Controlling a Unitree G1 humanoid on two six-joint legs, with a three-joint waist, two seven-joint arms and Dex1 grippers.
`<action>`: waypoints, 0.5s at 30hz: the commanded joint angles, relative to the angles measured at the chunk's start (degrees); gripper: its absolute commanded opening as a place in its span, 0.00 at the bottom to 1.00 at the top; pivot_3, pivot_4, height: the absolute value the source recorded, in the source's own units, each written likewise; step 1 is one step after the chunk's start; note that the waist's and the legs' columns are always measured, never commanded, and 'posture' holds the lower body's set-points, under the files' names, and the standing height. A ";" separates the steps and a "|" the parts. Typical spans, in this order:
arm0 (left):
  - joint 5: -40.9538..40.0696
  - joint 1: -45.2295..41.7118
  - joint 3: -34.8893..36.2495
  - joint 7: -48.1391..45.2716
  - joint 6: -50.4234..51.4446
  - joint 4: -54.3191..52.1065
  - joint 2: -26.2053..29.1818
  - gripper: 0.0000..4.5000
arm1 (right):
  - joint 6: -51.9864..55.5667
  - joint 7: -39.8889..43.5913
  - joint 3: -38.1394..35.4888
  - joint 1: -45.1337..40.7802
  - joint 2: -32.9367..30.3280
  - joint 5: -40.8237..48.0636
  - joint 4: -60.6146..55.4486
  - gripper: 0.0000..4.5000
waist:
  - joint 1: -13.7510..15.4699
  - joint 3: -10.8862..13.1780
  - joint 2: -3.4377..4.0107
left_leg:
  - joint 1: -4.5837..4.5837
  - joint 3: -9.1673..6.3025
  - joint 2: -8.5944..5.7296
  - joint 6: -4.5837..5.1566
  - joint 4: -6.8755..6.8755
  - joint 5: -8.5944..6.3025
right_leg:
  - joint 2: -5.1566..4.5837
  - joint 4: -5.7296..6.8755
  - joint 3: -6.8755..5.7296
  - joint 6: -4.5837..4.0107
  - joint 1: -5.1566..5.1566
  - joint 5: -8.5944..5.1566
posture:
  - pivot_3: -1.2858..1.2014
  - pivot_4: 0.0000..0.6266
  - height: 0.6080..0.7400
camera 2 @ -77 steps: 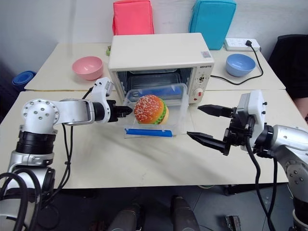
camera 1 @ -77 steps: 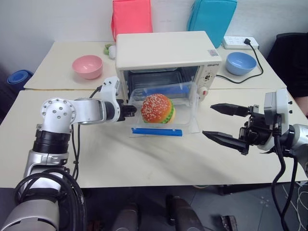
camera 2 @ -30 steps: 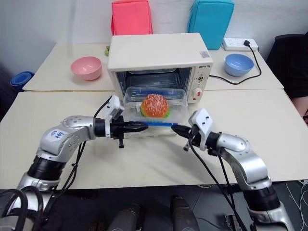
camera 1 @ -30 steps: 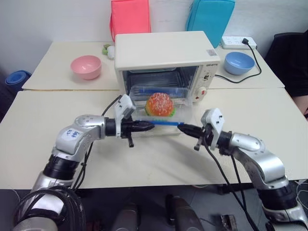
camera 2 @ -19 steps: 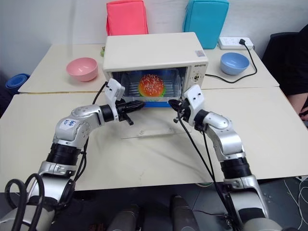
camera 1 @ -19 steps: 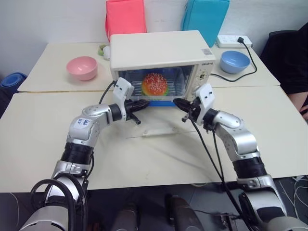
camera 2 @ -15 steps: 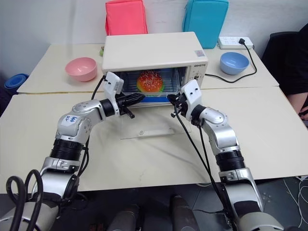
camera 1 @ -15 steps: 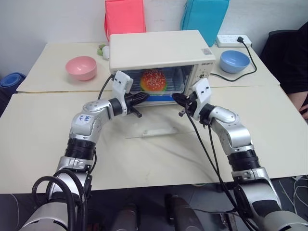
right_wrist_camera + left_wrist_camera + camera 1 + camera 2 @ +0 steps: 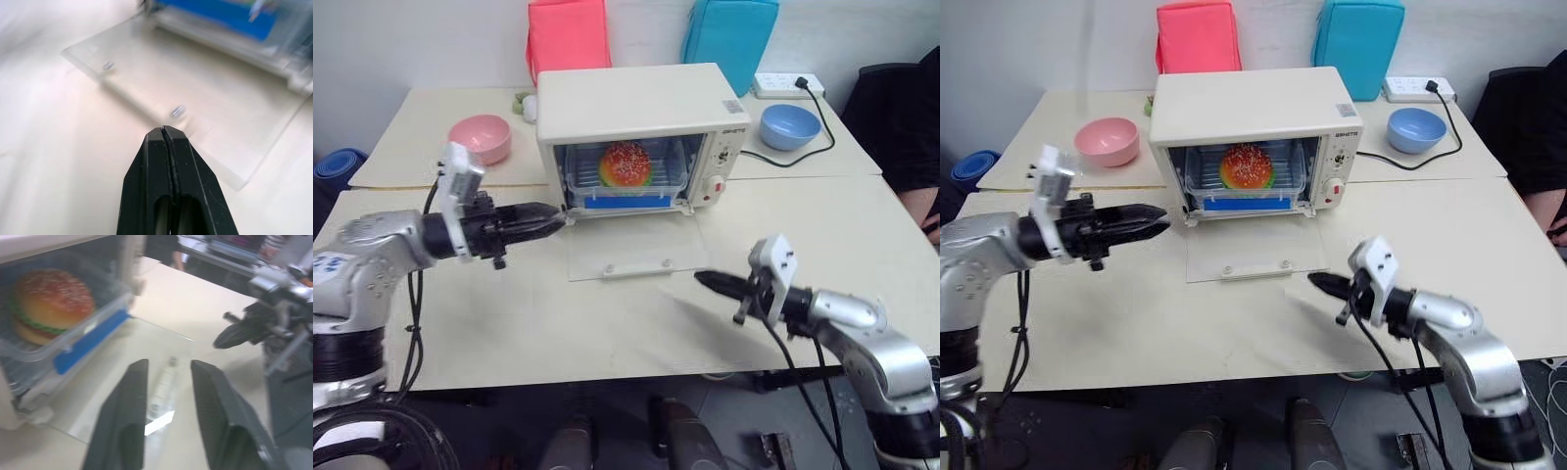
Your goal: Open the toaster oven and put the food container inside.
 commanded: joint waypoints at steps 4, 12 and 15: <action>-2.63 2.76 4.70 -3.82 -0.15 -2.36 5.67 0.81 | -3.54 -8.10 1.44 -1.53 5.91 -5.76 5.25 0.00 | -0.10 0.00 -0.01 | 0.01 0.06 0.04 0.00 0.01 0.00 | 0.11 0.05 0.03 -0.05 -0.04 -0.03 | 0.52 0.24 1.00; -0.99 5.43 8.35 -4.32 -3.43 -1.07 9.72 0.99 | -9.10 -8.73 3.94 -8.15 11.02 -10.00 17.32 0.00 | 0.00 0.00 -0.01 | -0.10 0.04 0.04 -0.03 0.00 -0.02 | 0.05 0.02 0.01 -0.06 -0.15 -0.03 | 0.52 0.24 1.00; -0.73 5.17 8.91 -3.14 -4.49 -0.23 9.35 0.99 | -9.36 -7.86 4.02 -11.02 11.63 -9.44 18.06 0.00 | 0.01 0.00 -0.01 | -0.11 0.04 0.04 -0.03 0.00 -0.02 | 0.03 0.02 0.00 -0.06 -0.15 -0.03 | 0.52 0.24 1.00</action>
